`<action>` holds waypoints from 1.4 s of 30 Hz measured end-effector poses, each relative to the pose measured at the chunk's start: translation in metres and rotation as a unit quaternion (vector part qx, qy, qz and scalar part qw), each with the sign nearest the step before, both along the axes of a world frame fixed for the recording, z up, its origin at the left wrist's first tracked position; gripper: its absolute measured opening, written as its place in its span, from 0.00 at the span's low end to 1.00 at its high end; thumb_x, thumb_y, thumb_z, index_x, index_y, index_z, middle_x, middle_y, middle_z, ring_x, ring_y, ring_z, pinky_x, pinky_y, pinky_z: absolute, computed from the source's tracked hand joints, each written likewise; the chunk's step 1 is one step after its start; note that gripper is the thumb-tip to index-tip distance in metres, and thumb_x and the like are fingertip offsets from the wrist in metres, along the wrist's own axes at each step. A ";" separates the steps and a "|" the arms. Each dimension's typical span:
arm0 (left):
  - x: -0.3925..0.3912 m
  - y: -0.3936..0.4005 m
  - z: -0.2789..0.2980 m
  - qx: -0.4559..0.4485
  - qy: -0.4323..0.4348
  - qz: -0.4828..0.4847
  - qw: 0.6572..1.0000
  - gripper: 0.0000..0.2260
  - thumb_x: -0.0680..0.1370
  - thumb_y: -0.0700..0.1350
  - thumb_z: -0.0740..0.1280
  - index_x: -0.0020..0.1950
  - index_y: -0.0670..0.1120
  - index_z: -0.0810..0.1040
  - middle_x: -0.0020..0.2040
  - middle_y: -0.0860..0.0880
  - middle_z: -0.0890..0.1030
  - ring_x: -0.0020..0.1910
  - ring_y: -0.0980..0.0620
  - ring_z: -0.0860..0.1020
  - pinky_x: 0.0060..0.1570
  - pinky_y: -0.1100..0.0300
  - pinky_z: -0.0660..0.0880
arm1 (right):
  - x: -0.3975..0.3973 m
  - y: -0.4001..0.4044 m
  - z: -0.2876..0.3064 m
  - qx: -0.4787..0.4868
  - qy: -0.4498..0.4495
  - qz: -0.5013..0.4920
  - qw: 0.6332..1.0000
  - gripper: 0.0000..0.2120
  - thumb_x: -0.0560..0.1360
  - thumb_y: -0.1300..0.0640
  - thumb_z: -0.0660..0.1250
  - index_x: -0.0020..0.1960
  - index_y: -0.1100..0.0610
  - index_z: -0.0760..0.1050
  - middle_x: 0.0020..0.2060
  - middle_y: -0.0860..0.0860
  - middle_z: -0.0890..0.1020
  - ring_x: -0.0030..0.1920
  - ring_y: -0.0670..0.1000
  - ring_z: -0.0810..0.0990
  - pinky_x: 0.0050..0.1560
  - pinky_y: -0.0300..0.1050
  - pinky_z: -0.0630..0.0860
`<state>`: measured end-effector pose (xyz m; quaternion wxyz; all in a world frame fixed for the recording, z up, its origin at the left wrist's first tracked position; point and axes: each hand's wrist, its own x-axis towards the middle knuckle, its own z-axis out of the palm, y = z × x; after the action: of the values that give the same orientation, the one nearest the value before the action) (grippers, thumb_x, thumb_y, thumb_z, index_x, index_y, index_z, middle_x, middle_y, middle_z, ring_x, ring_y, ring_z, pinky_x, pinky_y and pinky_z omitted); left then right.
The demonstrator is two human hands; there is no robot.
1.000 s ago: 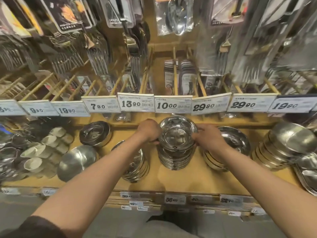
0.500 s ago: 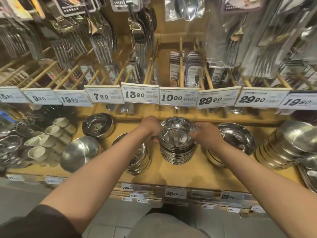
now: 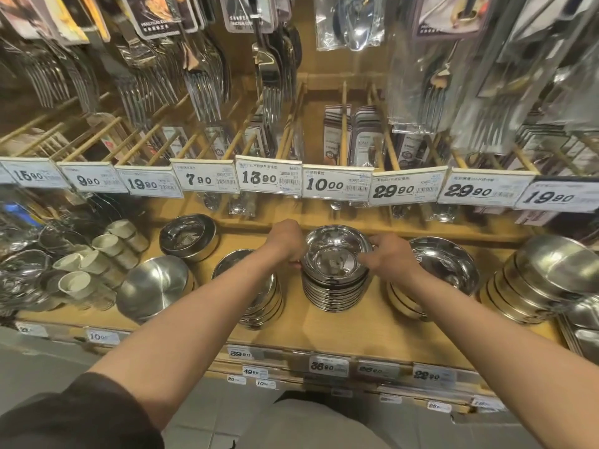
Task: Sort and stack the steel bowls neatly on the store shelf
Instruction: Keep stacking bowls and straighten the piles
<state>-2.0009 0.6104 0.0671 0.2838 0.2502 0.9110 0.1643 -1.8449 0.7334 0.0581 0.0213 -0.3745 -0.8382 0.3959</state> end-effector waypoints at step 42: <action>0.004 -0.007 -0.011 0.100 -0.214 0.078 0.969 0.22 0.84 0.54 0.57 0.69 0.40 0.72 0.63 0.41 0.78 0.54 0.43 0.77 0.56 0.46 0.80 | 0.016 -0.029 -0.020 -0.207 0.108 -0.131 0.963 0.18 0.85 0.50 0.51 0.59 0.57 0.77 0.59 0.56 0.79 0.58 0.56 0.77 0.59 0.57 0.79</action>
<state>-1.9971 0.6033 0.0556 0.4323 0.1647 0.8246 0.3257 -1.8288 0.7043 0.0377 0.0851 -0.4324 -0.6742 0.5927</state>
